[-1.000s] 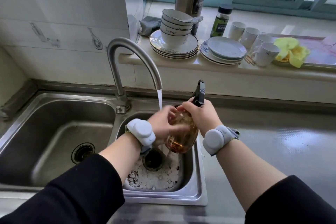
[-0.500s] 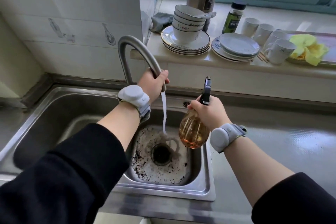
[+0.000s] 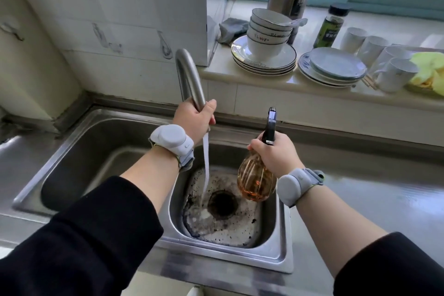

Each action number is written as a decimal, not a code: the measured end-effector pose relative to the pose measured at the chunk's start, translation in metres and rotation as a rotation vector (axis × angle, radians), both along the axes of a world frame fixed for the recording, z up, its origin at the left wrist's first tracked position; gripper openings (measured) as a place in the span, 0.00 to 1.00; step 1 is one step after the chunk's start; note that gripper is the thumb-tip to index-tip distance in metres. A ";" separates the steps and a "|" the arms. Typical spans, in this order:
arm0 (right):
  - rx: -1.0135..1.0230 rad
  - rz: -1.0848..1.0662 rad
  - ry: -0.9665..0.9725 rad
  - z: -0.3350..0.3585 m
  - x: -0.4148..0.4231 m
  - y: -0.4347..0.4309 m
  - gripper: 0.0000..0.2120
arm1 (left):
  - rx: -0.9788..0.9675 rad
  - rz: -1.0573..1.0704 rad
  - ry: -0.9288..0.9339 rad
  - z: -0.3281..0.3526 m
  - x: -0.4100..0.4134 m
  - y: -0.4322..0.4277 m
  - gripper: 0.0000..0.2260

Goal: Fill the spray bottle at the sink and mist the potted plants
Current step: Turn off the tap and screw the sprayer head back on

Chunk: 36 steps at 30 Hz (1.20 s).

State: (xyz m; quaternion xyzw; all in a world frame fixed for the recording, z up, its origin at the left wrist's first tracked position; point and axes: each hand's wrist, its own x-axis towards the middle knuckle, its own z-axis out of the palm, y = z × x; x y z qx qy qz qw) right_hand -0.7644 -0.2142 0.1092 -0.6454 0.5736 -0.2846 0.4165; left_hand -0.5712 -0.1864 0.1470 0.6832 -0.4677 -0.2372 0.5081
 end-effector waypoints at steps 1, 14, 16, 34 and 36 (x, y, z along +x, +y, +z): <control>0.002 0.013 -0.002 0.001 0.002 -0.001 0.07 | 0.028 -0.054 -0.005 0.003 -0.002 -0.001 0.15; -0.013 -0.001 0.031 -0.010 0.019 -0.007 0.08 | 0.459 0.096 0.281 -0.053 0.066 -0.025 0.18; -0.016 -0.014 0.048 -0.011 0.020 -0.006 0.07 | 0.588 0.114 0.386 -0.075 0.075 -0.029 0.16; -0.010 -0.067 0.076 -0.026 0.024 -0.002 0.07 | 0.709 0.085 0.440 -0.131 0.084 -0.096 0.23; -0.018 -0.078 0.074 -0.026 0.021 0.001 0.08 | 0.733 0.047 0.459 -0.126 0.084 -0.105 0.24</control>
